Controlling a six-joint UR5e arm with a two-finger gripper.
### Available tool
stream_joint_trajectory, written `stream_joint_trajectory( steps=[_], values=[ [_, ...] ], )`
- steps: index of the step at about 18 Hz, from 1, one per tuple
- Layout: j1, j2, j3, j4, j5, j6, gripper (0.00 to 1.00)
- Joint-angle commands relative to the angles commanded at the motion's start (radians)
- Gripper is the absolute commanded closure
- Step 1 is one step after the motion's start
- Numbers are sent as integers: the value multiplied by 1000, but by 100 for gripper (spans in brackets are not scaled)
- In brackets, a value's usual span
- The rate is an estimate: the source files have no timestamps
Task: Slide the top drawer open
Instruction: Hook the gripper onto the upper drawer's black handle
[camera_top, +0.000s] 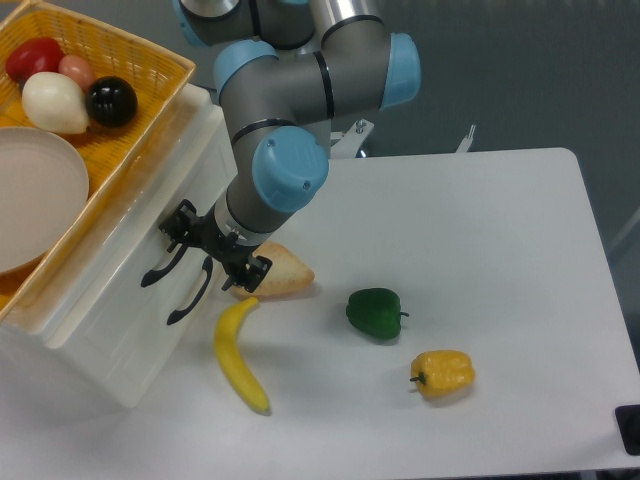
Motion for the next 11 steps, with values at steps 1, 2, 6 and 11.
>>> stream_joint_trajectory(
  steps=[1, 2, 6, 11],
  values=[
    [-5, 0, 0, 0, 0, -2, 0],
    [-6, 0, 0, 0, 2, -2, 0],
    [-6, -2, 0, 2, 2, 0, 0],
    [-6, -15, 3, 18, 5, 3, 0]
  ],
)
